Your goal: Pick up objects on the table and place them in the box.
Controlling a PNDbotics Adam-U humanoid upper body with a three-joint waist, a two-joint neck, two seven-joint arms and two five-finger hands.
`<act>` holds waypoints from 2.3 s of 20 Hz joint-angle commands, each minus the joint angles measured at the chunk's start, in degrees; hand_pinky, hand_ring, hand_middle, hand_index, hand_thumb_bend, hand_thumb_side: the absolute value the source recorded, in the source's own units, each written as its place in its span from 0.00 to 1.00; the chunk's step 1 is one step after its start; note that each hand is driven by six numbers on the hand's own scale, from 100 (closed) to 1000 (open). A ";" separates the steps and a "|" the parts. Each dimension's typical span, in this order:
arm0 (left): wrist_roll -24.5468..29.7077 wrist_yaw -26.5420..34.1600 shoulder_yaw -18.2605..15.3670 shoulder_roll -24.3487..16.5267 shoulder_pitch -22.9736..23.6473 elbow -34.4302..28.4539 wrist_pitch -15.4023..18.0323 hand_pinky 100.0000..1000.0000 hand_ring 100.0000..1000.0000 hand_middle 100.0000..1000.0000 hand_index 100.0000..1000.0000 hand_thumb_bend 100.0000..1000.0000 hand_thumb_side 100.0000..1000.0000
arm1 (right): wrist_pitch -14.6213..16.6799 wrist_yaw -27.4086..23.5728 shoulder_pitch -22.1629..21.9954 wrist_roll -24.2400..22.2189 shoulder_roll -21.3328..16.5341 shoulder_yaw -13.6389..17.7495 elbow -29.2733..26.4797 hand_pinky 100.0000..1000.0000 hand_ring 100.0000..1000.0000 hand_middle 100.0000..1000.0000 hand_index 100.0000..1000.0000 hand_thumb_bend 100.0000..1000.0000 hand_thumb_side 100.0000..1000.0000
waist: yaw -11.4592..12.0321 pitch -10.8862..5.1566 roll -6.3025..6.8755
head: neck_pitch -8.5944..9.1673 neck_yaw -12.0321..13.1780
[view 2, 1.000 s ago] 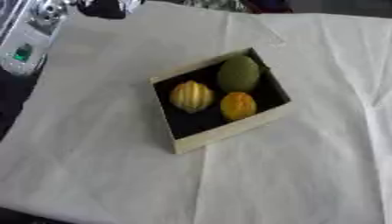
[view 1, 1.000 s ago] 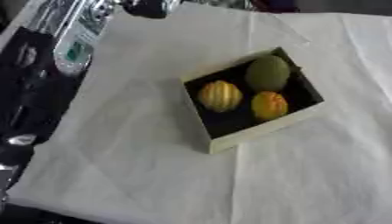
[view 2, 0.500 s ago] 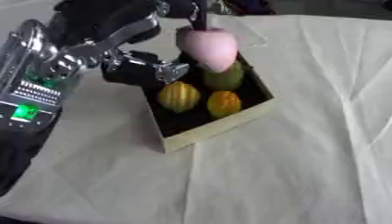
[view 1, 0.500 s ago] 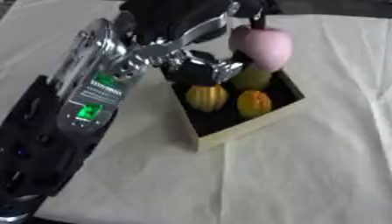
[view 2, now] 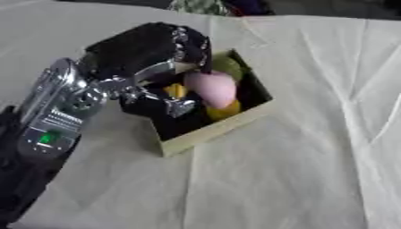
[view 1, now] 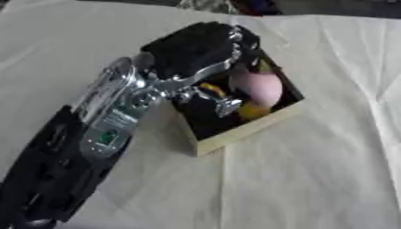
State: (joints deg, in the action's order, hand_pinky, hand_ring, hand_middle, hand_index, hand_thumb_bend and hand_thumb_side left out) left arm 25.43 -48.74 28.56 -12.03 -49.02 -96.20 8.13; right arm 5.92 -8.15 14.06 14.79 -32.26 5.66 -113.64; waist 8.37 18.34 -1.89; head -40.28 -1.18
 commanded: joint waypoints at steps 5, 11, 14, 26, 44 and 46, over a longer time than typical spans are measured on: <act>-3.74 -3.62 -0.87 0.72 0.39 3.80 0.08 0.62 0.61 0.53 0.54 0.00 0.00 | 0.01 -0.02 -0.03 0.07 -1.28 0.62 -0.95 0.90 0.73 0.65 0.74 0.00 0.63 | 0.12 -1.82 0.26 | -0.03 -0.23; -3.37 -5.06 -0.60 0.71 1.10 5.56 0.87 0.70 0.70 0.61 0.68 0.07 0.00 | -0.01 0.08 -0.21 0.14 -1.20 0.58 -0.95 0.90 0.73 0.65 0.74 0.00 0.64 | 0.14 -1.82 0.19 | -0.08 -0.16; -1.84 -5.29 -0.72 0.58 1.06 5.05 2.49 0.87 0.89 0.82 0.90 0.28 0.41 | -0.09 0.09 -0.28 0.12 -1.16 0.55 -0.95 0.90 0.73 0.65 0.74 0.00 0.64 | 0.22 -1.85 0.21 | -0.13 -0.14; -4.22 -3.27 -5.74 -0.20 1.47 0.72 -1.22 0.86 0.87 0.80 0.90 0.15 0.38 | 0.02 0.03 -0.47 0.14 -1.24 0.54 -0.95 0.90 0.73 0.65 0.74 0.00 0.63 | 0.55 -2.19 -0.10 | -0.36 -0.30; -43.53 43.89 -29.87 -16.06 17.94 -18.39 -9.37 0.77 0.71 0.65 0.78 0.00 0.50 | 2.29 0.03 -1.25 1.94 -2.01 1.88 -0.95 0.89 0.74 0.65 0.74 0.00 0.62 | 2.29 -3.49 -0.93 | -2.93 -7.46; -44.64 46.31 -31.21 -16.25 20.41 -18.39 -7.58 0.77 0.71 0.65 0.79 0.00 0.54 | 2.64 0.05 -1.35 2.13 -1.99 1.97 -0.95 0.89 0.74 0.65 0.74 0.00 0.61 | 2.33 -3.57 -1.07 | -3.23 -7.20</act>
State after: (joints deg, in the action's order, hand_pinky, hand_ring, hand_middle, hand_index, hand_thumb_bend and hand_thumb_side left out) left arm -18.58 -3.83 -1.29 -26.30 -28.15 -113.48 -0.52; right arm 8.23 -8.15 12.50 16.80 -32.54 6.84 -113.64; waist 10.68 16.71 -2.38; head -43.12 -8.30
